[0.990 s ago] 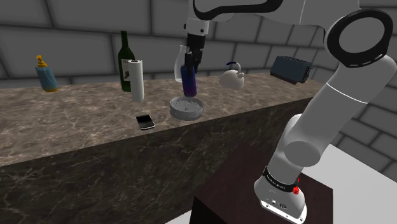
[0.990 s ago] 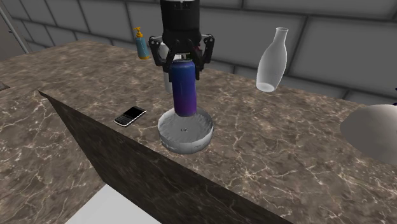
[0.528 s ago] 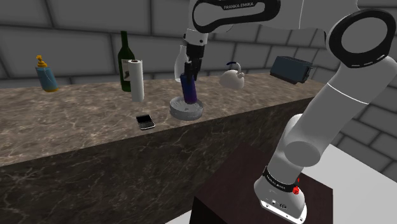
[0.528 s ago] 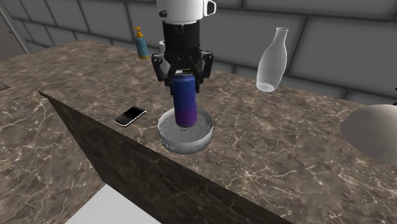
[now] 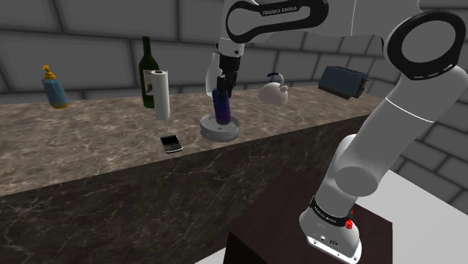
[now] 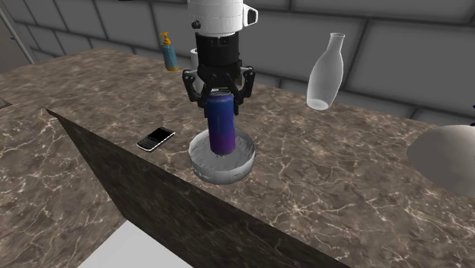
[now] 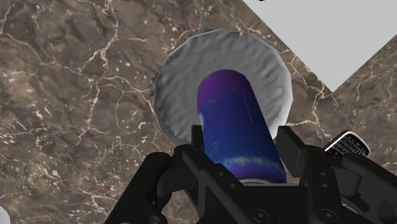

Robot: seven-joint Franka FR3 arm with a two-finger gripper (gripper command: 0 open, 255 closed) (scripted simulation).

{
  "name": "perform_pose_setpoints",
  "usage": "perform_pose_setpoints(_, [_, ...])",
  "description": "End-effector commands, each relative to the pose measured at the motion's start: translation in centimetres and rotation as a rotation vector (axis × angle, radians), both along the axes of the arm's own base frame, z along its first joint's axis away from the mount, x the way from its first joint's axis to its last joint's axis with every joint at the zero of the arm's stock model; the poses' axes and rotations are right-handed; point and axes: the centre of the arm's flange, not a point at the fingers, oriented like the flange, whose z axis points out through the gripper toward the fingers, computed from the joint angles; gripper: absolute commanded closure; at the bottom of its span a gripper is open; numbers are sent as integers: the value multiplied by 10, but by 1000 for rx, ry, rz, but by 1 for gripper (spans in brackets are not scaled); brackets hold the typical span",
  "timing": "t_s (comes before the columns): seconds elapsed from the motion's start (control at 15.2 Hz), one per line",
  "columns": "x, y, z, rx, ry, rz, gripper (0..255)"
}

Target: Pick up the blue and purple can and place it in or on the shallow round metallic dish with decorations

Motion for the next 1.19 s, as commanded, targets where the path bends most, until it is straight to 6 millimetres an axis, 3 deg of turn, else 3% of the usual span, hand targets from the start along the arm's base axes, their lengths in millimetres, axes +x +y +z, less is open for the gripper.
perform_pose_setpoints(0.0, [0, 0, 0, 0, -1, 0, 255])
perform_pose_setpoints(0.07, [0, 0, 0, 0, -1, 0, 0])
perform_pose_setpoints(0.4, [0, 0, 0, 0, -1, 0, 0])
perform_pose_setpoints(0.66, [-1, 0, 50, 0, -1, 0, 0])
perform_pose_setpoints(1.12, [-1, 0, 50, 0, -1, 0, 0])
